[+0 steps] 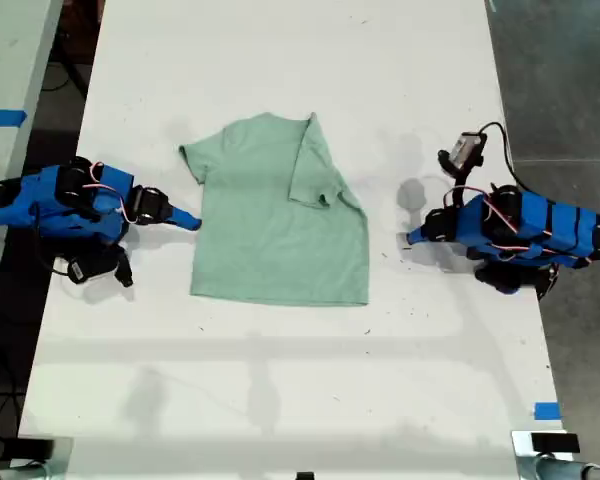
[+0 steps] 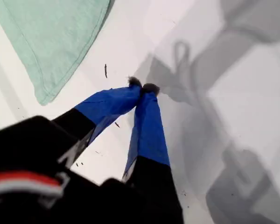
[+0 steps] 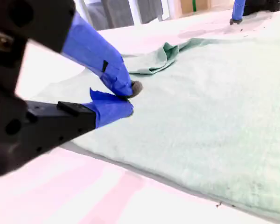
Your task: Fold t shirt
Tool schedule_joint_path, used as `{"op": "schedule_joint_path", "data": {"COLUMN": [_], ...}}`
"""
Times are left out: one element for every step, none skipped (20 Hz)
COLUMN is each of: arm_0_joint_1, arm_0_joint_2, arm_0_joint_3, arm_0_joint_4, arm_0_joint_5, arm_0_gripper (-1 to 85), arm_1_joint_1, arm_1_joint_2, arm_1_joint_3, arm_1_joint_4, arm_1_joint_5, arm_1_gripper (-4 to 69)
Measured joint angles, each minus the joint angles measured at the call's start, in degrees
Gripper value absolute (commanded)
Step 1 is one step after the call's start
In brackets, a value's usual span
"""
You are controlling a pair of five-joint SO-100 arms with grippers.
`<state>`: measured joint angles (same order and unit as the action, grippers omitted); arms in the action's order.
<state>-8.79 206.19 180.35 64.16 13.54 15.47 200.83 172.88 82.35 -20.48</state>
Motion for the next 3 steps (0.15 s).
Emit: {"op": "schedule_joint_path", "data": {"arm_0_joint_1": [0.00, 0.00, 0.00], "arm_0_joint_2": [0.00, 0.00, 0.00], "arm_0_joint_3": [0.00, 0.00, 0.00], "arm_0_joint_4": [0.00, 0.00, 0.00], "arm_0_joint_5": [0.00, 0.00, 0.00], "arm_0_gripper": [2.3, 2.3, 2.3], "arm_1_joint_1": [0.00, 0.00, 0.00], "arm_1_joint_2": [0.00, 0.00, 0.00], "arm_1_joint_3": [0.00, 0.00, 0.00], "arm_1_joint_4": [0.00, 0.00, 0.00], "arm_1_joint_5": [0.00, 0.00, 0.00], "arm_1_gripper": [1.0, 1.0, 1.0]}}
